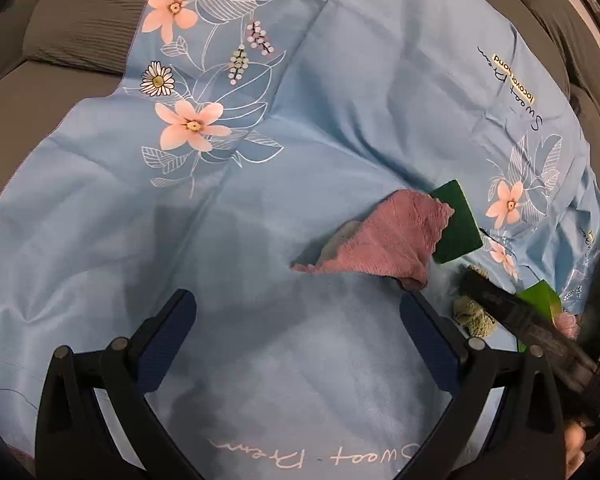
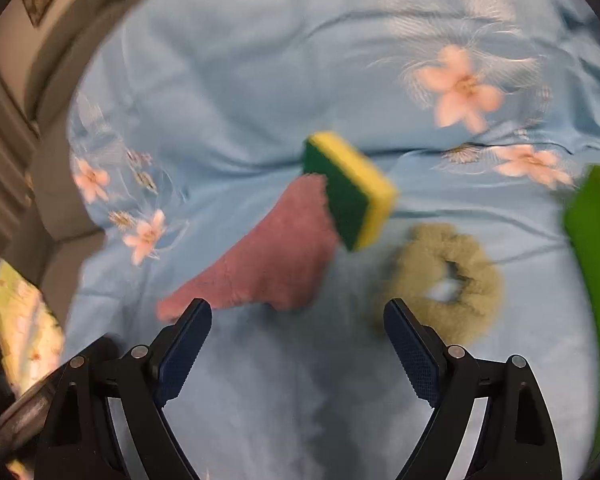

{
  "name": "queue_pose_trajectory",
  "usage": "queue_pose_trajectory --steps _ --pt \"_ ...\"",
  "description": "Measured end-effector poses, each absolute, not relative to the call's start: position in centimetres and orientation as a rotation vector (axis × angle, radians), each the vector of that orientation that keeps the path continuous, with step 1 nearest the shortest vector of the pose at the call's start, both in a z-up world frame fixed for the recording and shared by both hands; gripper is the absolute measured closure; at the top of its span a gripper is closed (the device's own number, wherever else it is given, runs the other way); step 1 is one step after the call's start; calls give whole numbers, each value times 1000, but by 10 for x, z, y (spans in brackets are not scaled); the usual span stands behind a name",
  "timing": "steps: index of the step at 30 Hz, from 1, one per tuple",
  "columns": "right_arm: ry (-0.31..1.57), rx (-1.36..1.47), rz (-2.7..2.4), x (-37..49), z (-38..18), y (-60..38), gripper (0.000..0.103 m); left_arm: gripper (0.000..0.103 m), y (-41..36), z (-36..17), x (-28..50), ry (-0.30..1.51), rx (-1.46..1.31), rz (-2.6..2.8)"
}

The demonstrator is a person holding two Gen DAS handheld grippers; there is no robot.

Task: Organize soft objects
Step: 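Move the right gripper to the pink towel and grasp it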

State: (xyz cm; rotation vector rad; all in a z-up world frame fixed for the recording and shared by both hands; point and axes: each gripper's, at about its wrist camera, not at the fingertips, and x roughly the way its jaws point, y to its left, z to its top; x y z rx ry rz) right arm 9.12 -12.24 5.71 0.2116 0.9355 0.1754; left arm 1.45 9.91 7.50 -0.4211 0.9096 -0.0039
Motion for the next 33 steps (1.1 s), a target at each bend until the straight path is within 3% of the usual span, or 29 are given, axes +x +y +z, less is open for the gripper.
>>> queue_pose_trajectory --steps 3,5,7,8,9,10,23,33 --pt "965 121 203 116 37 -85 14 1 101 75 16 924 -421 -15" --pt "973 97 213 125 29 -73 22 1 105 74 17 926 -423 -10" --pt "970 51 221 130 22 -66 55 1 109 76 16 920 -432 -6" --pt "974 18 200 133 19 -64 63 1 111 76 16 917 -436 -6" --pt "978 4 181 134 16 -66 80 1 114 77 15 913 -446 -12" --pt "979 16 176 132 17 -71 90 1 115 78 15 911 -452 -14" --pt "1042 397 426 20 94 -129 93 1 130 79 11 925 -520 13" --pt "1060 283 268 46 64 -135 93 1 107 73 14 986 -488 -90"
